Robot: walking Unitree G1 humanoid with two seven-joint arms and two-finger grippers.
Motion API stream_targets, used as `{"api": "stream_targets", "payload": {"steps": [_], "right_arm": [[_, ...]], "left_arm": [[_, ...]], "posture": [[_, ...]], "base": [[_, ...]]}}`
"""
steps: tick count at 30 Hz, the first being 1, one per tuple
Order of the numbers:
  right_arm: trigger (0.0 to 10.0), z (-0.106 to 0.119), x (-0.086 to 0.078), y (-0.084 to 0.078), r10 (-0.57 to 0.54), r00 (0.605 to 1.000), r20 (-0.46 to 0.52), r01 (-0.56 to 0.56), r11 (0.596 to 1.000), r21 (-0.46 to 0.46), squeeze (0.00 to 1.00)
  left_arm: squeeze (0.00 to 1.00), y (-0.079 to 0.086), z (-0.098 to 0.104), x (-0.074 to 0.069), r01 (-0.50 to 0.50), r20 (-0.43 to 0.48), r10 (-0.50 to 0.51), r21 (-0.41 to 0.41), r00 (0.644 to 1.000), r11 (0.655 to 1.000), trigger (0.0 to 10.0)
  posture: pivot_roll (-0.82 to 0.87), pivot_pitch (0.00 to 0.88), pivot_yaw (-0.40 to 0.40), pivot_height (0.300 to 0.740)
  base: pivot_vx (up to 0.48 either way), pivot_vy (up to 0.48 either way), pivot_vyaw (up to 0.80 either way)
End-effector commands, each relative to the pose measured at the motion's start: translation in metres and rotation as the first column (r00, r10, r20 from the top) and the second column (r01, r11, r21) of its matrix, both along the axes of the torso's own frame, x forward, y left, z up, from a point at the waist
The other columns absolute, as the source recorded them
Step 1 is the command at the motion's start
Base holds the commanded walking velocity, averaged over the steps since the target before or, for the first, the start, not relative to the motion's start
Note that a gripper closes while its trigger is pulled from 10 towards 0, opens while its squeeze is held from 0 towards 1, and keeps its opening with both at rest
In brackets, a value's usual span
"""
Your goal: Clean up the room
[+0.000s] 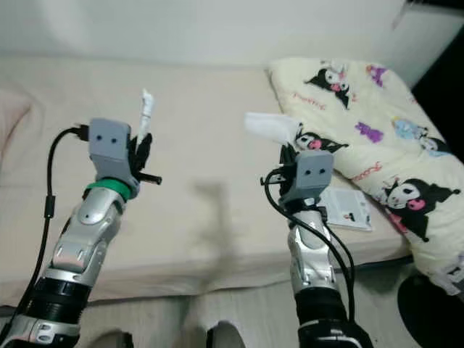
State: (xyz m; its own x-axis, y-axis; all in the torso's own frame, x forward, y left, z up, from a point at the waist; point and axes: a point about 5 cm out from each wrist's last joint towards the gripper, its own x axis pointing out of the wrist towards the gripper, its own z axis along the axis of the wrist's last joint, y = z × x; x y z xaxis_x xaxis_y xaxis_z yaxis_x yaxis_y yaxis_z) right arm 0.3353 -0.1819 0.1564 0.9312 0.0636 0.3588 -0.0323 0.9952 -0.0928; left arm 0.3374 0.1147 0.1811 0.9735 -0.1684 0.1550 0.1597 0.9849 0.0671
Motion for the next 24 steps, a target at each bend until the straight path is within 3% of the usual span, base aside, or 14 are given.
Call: {"api": "stream_targets", "payload": {"steps": [1, 10, 24], "right_arm": [[10.0, -0.005, -0.003, -0.001, -0.016, 1.0, -0.024, 0.016, 1.0, -0.005, 0.0], [10.0, -0.005, -0.004, 0.013, 0.013, 1.0, -0.025, -0.013, 1.0, -0.009, 0.0], [10.0, -0.009, -0.007, 0.018, 0.027, 0.999, -0.042, -0.027, 1.0, -0.009, 0.0]], "left_arm": [[0.0, -0.002, -0.007, -0.002, 0.002, -0.012, -0.002, 0.02, 1.0, 1.0, 10.0], [0.0, 0.001, -0.009, -0.002, -0.014, -0.014, 0.014, 0.026, 1.0, 1.0, 10.0], [0.0, 0.0, -0.012, -0.005, 0.01, -0.017, -0.01, 0.039, 1.0, 0.999, 10.0]], "posture": [[-0.05, 0.0, -0.062, 0.713], [-0.05, 0.0, -0.058, 0.713], [-0.04, 0.0, -0.051, 0.713]], "base": [[0.0, 0.0, 0.0], [0.0, 0.0, 0.0], [0.0, 0.0, 0.0]]}}
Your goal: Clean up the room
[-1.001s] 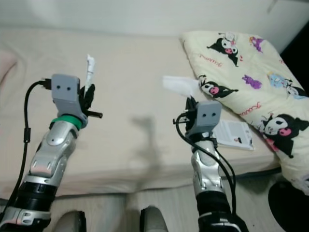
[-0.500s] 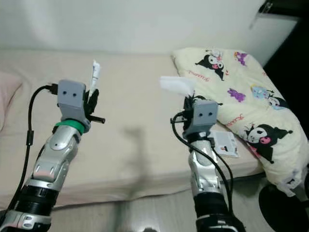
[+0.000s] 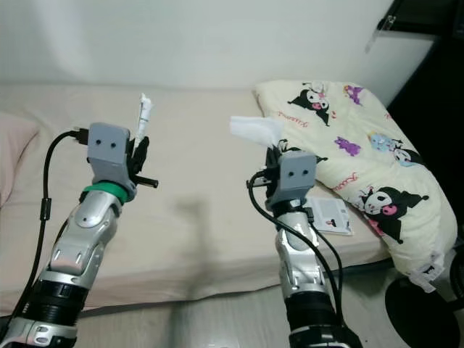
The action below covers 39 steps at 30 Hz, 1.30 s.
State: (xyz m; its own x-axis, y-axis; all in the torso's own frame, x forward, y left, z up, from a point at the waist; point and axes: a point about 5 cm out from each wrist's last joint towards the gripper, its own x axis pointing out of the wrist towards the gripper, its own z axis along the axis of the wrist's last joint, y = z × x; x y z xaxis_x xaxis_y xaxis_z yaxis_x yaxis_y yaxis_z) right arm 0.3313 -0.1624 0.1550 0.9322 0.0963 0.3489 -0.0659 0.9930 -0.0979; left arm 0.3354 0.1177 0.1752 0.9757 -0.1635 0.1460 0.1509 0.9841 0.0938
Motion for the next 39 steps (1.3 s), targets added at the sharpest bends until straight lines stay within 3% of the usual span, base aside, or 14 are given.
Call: {"api": "stream_targets", "payload": {"steps": [1, 6, 25, 39], "right_arm": [[10.0, -0.0081, -0.003, -0.0009, -0.006, 0.999, -0.034, 0.006, 1.0, -0.003, 0.0], [10.0, -0.009, -0.0032, -0.0005, -0.007, 0.999, -0.039, 0.007, 1.0, -0.002, 0.0], [10.0, -0.0121, -0.0047, 0.0008, -0.006, 0.999, -0.054, 0.006, 1.0, 0.0, 0.0], [10.0, -0.0116, -0.0049, 0.0015, -0.002, 0.999, -0.053, 0.002, 1.0, 0.0, 0.0]], "left_arm": [[0.0, -0.0045, -0.0054, -0.004, 0.031, -0.008, -0.03, 0.026, 1.0, 0.999, 10.0], [0.0, -0.006, -0.0044, -0.0052, 0.044, 0.007, -0.044, 0.047, 0.999, 0.998, 10.0], [0.0, -0.0052, -0.0051, -0.0053, 0.046, 0.015, -0.047, 0.056, 0.999, 0.997, 10.0], [0.0, -0.0018, -0.0094, -0.0013, 0.019, -0.02, -0.017, 0.057, 1.0, 0.998, 10.0]], "posture": [[-0.04, 0.0, -0.049, 0.713], [-0.04, 0.0, -0.046, 0.713], [-0.05, 0.0, -0.038, 0.713], [-0.05, 0.0, -0.033, 0.713]], "base": [[0.0, 0.0, 0.0], [0.0, 0.0, 0.0], [0.0, -0.469, 0.0], [0.0, 0.0, 0.0]]}}
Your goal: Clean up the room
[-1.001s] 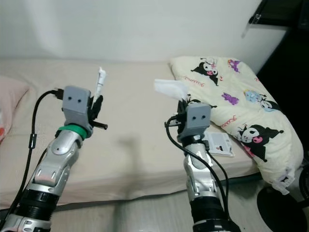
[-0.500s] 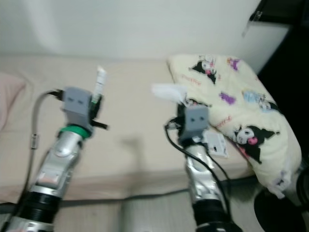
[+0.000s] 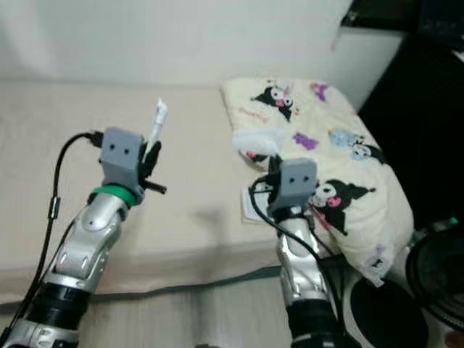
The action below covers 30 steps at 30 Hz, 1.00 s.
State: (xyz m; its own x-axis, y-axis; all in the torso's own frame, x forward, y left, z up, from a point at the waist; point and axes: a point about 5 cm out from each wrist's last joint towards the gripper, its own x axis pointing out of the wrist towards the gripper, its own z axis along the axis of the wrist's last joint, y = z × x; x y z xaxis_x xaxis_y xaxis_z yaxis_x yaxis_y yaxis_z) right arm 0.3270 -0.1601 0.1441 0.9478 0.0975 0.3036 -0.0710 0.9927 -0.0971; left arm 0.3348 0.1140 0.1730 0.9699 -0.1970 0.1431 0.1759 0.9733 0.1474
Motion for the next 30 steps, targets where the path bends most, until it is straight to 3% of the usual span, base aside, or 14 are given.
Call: {"api": "stream_targets", "payload": {"steps": [1, 8, 30], "right_arm": [[10.0, -0.0004, -0.0005, 0.0, 0.0, 1.0, -0.005, 0.0, 1.0, 0.004, 0.0], [10.0, -0.0017, -0.0003, 0.0029, 0.007, 1.0, -0.014, -0.007, 1.0, -0.007, 0.0], [10.0, -0.0013, -0.0007, 0.0035, 0.019, 1.0, -0.018, -0.019, 1.0, -0.009, 0.0]], "left_arm": [[0.0, 0.0023, -0.0074, -0.0002, -0.012, -0.029, 0.012, 0.008, 1.0, 1.0, 10.0], [0.0, 0.0021, -0.0079, 0.0003, -0.011, -0.033, 0.012, 0.01, 0.999, 1.0, 10.0], [0.0, 0.0027, -0.0087, -0.0002, -0.018, -0.038, 0.019, 0.006, 0.999, 1.0, 10.0]], "posture": [[-0.05, 0.0, -0.033, 0.713], [-0.05, 0.0, -0.03, 0.713], [-0.05, 0.0, -0.031, 0.713]], "base": [[0.0, 0.0, 0.0], [0.0, 0.0, 0.0], [-0.298, 0.0, 0.0]]}}
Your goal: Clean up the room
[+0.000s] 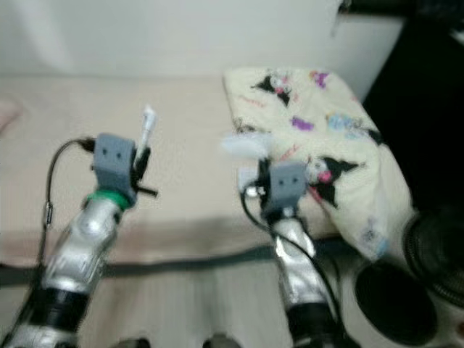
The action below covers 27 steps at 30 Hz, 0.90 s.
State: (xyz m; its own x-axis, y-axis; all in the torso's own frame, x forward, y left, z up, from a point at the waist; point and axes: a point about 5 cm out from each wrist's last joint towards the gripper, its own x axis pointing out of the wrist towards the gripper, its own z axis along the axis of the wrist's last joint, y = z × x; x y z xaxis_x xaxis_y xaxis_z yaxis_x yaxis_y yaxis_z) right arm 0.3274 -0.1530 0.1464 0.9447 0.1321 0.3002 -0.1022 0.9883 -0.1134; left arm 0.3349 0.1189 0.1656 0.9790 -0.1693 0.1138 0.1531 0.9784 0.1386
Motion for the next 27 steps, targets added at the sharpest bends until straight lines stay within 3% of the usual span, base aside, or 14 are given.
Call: {"api": "stream_targets", "payload": {"steps": [1, 14, 27], "right_arm": [[10.0, -0.004, -0.001, -0.003, -0.008, 1.0, -0.016, 0.008, 1.0, 0.007, 0.0], [10.0, -0.004, -0.003, 0.0, 0.046, 0.999, -0.025, -0.046, 0.999, 0.023, 0.0], [10.0, -0.008, -0.008, 0.016, 0.21, 0.976, -0.05, -0.21, 0.978, 0.016, 0.0]], "left_arm": [[0.0, -0.002, -0.001, 0.0, 0.009, -0.007, -0.009, 0.009, 1.0, 1.0, 10.0], [0.0, -0.003, -0.001, -0.001, 0.011, -0.006, -0.01, 0.011, 1.0, 1.0, 10.0], [0.0, -0.001, -0.007, 0.001, -0.023, -0.063, 0.024, 0.021, 0.998, 1.0, 10.0]], "posture": [[-0.05, 0.0, -0.031, 0.713], [-0.05, 0.0, -0.031, 0.713], [-0.05, 0.0, -0.026, 0.713]], "base": [[-0.247, 0.0, 0.0], [0.0, 0.0, 0.61], [0.0, 0.0, 0.74]]}}
